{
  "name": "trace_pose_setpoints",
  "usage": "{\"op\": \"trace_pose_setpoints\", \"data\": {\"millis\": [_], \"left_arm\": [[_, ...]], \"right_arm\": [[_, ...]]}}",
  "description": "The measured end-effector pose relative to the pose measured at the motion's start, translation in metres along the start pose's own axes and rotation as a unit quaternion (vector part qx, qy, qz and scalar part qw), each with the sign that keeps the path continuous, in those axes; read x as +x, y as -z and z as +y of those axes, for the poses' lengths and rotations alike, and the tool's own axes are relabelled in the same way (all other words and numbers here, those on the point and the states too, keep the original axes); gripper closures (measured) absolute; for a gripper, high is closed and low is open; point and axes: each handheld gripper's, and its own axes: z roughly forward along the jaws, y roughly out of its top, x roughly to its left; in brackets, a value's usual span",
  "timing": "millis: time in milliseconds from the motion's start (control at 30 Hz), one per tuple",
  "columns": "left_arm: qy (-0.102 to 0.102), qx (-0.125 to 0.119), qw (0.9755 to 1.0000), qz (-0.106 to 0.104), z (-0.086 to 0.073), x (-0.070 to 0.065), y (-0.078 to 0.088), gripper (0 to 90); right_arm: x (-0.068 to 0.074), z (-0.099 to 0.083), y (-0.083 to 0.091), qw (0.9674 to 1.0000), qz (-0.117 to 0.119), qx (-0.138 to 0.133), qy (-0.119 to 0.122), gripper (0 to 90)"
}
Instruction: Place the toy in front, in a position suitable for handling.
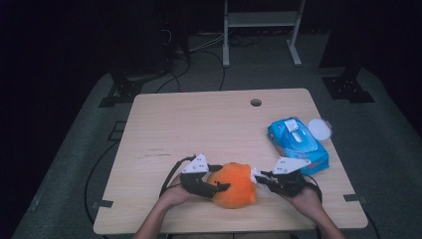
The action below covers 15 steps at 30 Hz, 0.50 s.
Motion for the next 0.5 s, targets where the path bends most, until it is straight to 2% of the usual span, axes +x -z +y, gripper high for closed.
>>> {"op": "trace_pose_setpoints", "data": {"millis": [67,100,167,200,267,333,400,433,500], "left_arm": [[0.007,-0.002,1.0,0.003,-0.001,0.001,0.0,31.6],[0.007,-0.002,1.0,0.004,0.0,0.0,-0.002,31.7],[-0.001,-0.002,1.0,0.005,0.002,-0.004,-0.006,32.1],[-0.014,-0.001,0.9999,0.004,0.004,-0.009,-0.009,32.2],[-0.04,-0.001,0.9992,0.0,0.008,-0.018,-0.012,32.1],[-0.048,-0.001,0.9988,-0.004,0.009,-0.021,-0.012,31.8],[-0.05,-0.004,0.9987,-0.013,0.007,-0.02,-0.011,31.8],[-0.051,-0.004,0.9986,-0.013,0.007,-0.021,-0.011,31.9],[-0.062,-0.003,0.9979,-0.018,0.009,-0.025,-0.014,32.4]], "right_arm": [[0.002,-0.003,0.002,0.9999,0.01,-0.001,-0.003,78.1],[0.005,0.0,0.005,0.9997,0.017,-0.012,-0.008,78.1],[0.01,0.011,0.007,0.9982,0.038,-0.046,-0.007,78.1],[0.012,0.014,0.008,0.9978,0.039,-0.053,-0.007,78.0],[0.019,0.025,0.004,0.9976,0.027,-0.063,0.011,77.9],[0.02,0.026,0.0,0.9982,0.021,-0.054,0.015,77.9],[0.018,0.02,-0.003,0.9985,0.019,-0.049,0.013,77.9],[0.015,0.017,-0.001,0.9986,0.02,-0.049,0.005,77.9],[0.012,0.018,0.003,0.9986,0.006,-0.052,-0.007,78.0]]}}
